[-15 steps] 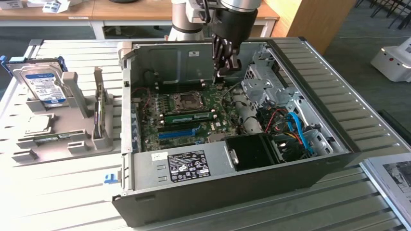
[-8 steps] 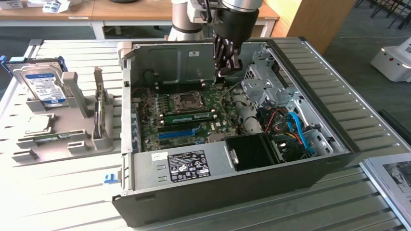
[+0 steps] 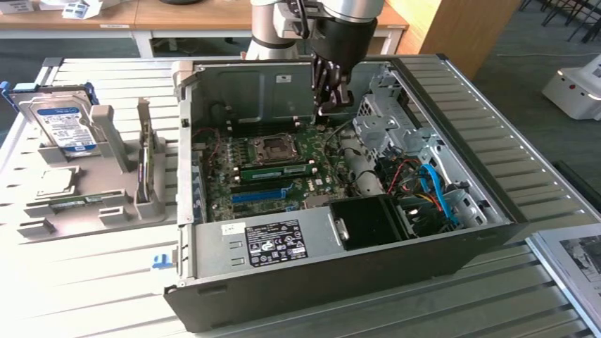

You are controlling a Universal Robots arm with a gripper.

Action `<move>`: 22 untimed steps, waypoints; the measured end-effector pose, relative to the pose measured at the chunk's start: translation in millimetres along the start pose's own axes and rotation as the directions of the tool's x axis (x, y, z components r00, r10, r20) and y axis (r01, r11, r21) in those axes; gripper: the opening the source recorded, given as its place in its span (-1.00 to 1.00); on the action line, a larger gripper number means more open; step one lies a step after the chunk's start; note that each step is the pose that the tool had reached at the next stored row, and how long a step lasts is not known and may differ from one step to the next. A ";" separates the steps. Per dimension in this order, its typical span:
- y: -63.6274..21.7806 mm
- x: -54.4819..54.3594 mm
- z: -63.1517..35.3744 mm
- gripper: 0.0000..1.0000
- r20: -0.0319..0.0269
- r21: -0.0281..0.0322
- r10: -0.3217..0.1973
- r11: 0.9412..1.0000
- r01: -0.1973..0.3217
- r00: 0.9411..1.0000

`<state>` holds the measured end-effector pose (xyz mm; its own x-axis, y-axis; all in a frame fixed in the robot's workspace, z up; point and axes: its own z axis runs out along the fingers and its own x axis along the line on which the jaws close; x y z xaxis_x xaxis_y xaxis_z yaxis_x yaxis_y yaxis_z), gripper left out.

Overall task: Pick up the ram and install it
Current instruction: 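Press down the ram until it locks into place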

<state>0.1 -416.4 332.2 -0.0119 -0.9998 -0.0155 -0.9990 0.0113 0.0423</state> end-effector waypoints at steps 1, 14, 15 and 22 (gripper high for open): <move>0.0 0.0 0.9 -0.80 0.000 0.000 0.000 1.000 0.000 1.000; -0.6 0.2 13.6 -0.80 0.000 0.000 0.000 1.000 0.000 1.000; -0.6 0.2 14.8 -0.80 0.000 0.000 0.000 1.000 0.000 1.000; -0.9 0.3 22.3 -0.80 0.000 0.000 0.000 1.000 0.000 1.000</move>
<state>0.1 -416.4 309.9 -0.0120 -0.9998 -0.0155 -0.9990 0.0113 0.0423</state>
